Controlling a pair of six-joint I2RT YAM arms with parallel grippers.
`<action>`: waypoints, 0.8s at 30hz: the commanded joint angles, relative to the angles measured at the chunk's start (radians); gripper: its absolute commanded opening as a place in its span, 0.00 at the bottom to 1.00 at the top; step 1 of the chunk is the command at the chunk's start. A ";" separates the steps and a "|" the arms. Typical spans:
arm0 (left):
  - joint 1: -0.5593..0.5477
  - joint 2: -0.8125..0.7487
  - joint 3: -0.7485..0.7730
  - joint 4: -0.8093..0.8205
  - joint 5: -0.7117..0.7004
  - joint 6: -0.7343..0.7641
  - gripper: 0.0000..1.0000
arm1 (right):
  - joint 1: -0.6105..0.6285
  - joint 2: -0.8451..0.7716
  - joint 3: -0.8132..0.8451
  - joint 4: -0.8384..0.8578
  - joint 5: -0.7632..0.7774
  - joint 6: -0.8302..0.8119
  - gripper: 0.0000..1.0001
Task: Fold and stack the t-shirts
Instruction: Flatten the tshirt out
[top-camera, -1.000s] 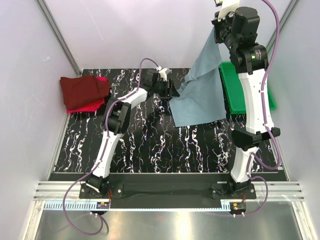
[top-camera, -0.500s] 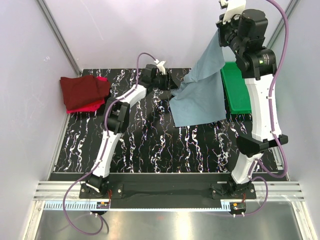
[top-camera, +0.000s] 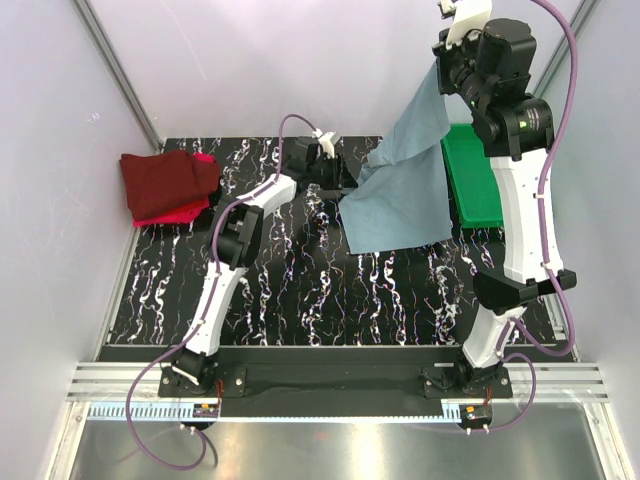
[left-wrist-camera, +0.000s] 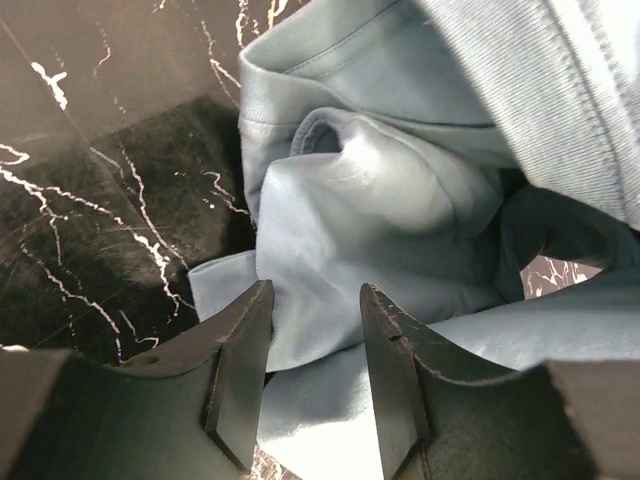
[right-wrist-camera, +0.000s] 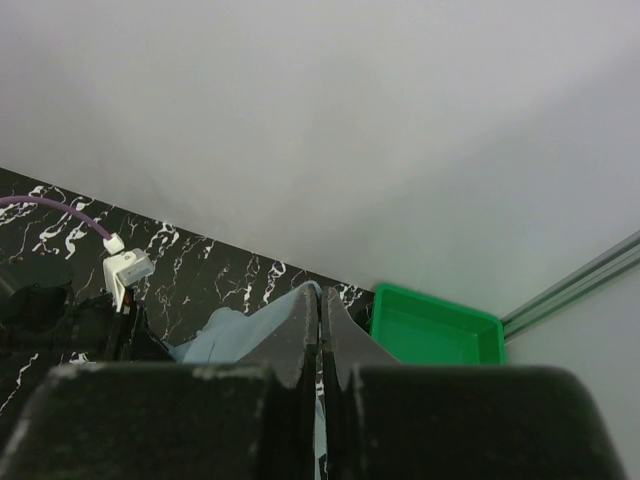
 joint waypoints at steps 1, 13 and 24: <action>-0.001 -0.016 0.009 0.041 0.017 -0.002 0.43 | 0.002 -0.015 0.041 0.046 -0.004 0.002 0.00; 0.001 -0.055 -0.040 0.047 0.005 -0.025 0.36 | 0.002 -0.003 0.048 0.043 -0.005 0.003 0.00; 0.004 -0.087 -0.100 0.043 0.014 -0.002 0.01 | 0.003 0.010 0.068 0.041 -0.005 0.003 0.00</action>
